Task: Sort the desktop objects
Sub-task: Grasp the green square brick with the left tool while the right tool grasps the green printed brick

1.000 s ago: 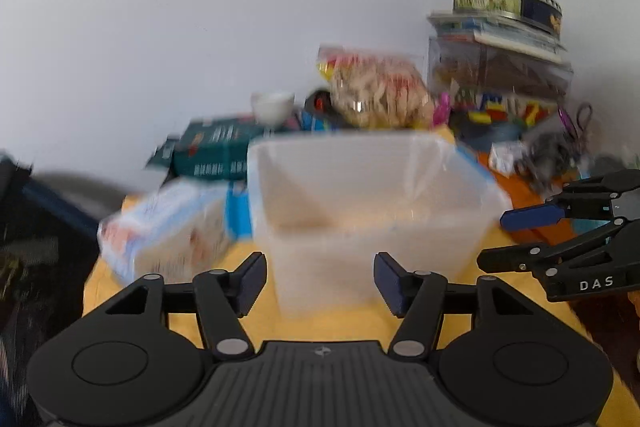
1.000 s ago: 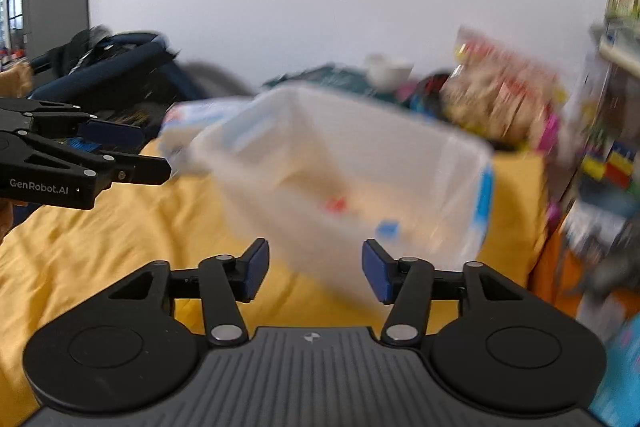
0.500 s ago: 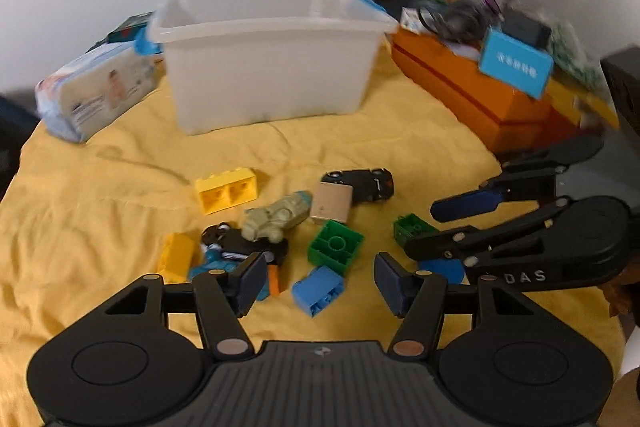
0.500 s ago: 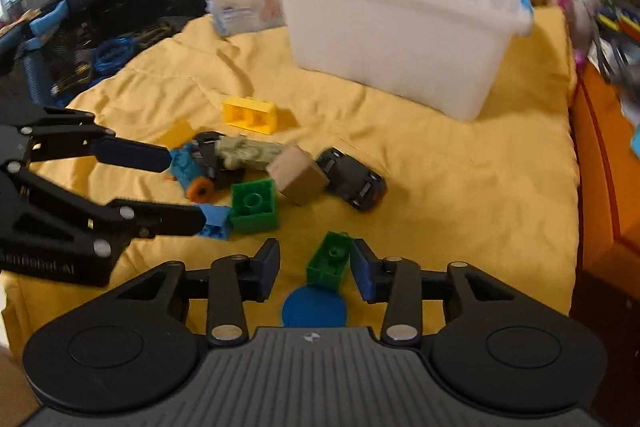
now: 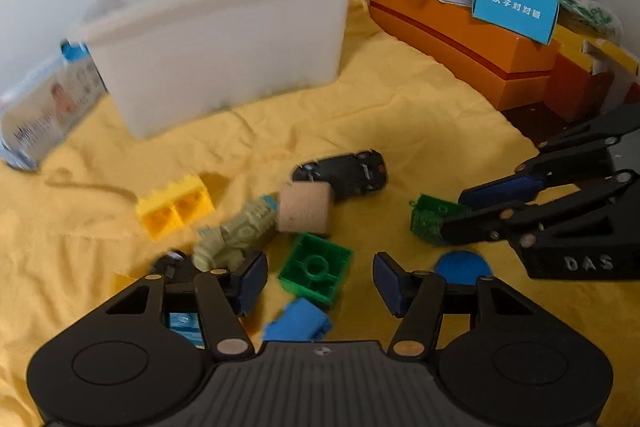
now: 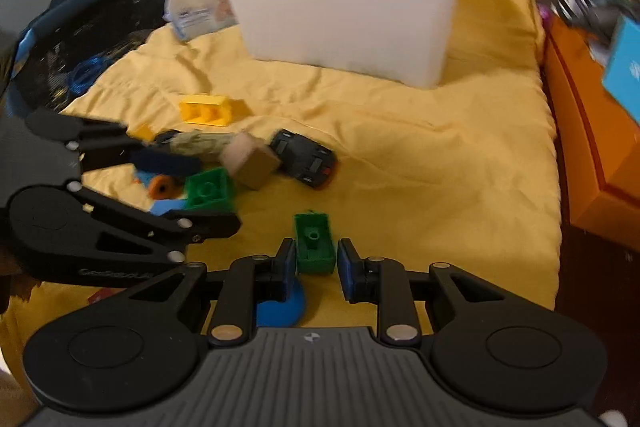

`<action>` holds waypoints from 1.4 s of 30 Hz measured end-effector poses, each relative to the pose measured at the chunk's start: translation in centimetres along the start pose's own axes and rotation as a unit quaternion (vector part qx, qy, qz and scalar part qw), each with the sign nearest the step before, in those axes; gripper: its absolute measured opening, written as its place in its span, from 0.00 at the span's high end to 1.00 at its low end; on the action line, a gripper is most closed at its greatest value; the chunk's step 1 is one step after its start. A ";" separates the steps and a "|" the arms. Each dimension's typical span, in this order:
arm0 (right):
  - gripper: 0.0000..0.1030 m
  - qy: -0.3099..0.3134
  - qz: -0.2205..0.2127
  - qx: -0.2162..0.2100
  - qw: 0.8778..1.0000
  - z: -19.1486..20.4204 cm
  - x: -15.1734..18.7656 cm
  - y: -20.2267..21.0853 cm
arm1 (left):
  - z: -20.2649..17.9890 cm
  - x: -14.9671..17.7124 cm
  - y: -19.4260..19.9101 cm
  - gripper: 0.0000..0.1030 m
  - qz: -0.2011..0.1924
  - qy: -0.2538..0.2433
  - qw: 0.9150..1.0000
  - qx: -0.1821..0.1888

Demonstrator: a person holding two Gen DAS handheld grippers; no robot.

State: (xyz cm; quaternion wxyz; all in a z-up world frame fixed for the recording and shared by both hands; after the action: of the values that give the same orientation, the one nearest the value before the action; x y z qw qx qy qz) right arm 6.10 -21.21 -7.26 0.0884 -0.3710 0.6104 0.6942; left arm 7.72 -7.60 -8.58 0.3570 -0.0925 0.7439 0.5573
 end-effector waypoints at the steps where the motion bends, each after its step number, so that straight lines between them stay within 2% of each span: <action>1: 0.74 -0.007 0.003 0.007 1.000 -0.5 0.2 -0.1 | -0.2 0.2 0.0 0.42 0.005 0.003 1.000 0.008; 4: 0.64 -0.014 -0.009 0.032 0.999 -1.3 0.4 0.3 | -1.4 0.5 0.7 0.42 -0.003 -0.012 1.000 0.027; 9: 0.64 0.028 -0.017 0.065 0.997 -1.3 0.3 0.7 | -3.6 0.5 1.5 0.42 -0.024 -0.056 0.998 0.028; 11: 0.65 0.041 -0.015 0.060 0.997 -0.9 0.3 0.5 | -3.9 0.3 1.3 0.42 -0.026 -0.067 0.997 0.022; 13: 0.62 0.045 -0.009 0.046 0.998 -0.6 0.3 0.1 | -3.7 0.1 0.8 0.42 -0.021 -0.065 0.998 0.013; 16: 0.62 0.056 -0.008 0.061 0.997 -0.3 0.1 0.0 | -3.7 -0.2 0.0 0.46 -0.004 -0.051 0.999 0.015; 22: 0.61 0.029 -0.013 0.077 0.997 -1.6 0.5 0.6 | -6.0 -0.2 1.6 0.46 -0.029 -0.063 0.995 0.066; 26: 0.61 0.009 -0.016 0.092 0.996 -2.9 0.8 1.3 | -7.5 -0.5 0.9 0.46 -0.026 -0.075 0.994 0.080; 29: 0.60 0.010 -0.016 0.095 0.995 -3.5 0.9 1.7 | -8.1 -0.3 1.4 0.46 -0.015 -0.074 0.991 0.106; 31: 0.60 0.015 -0.018 0.082 0.996 -3.5 0.8 2.0 | -8.0 0.0 2.5 0.45 -0.028 -0.075 0.992 0.098; 34: 0.60 0.049 -0.025 0.058 0.997 -2.6 0.6 2.1 | -6.1 -0.3 3.4 0.45 -0.040 -0.041 0.997 0.056; 38: 0.60 0.106 -0.025 0.050 0.993 -1.0 -0.2 1.3 | -3.3 -0.9 2.2 0.45 -0.015 0.030 0.999 0.023; 42: 0.62 0.163 -0.003 0.054 0.985 -0.1 -0.7 -0.6 | -3.6 -1.1 0.3 0.58 0.009 0.031 0.999 0.022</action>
State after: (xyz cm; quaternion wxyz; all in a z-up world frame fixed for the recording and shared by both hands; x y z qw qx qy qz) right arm 6.97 -20.92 -7.25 0.0097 -0.4758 0.6522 0.5901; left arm 6.83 -11.00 -7.19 0.3304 -0.0952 0.7674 0.5411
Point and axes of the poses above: each gripper's, at about its wrist camera, not at the fingertips, and y roughly against the way its jaws point, z to its left, x to its underside, the point moved 5 cm from there along -y, roughly the way its jaws point, and after that the axes turned 10 degrees about y, right-handed, at the moved point
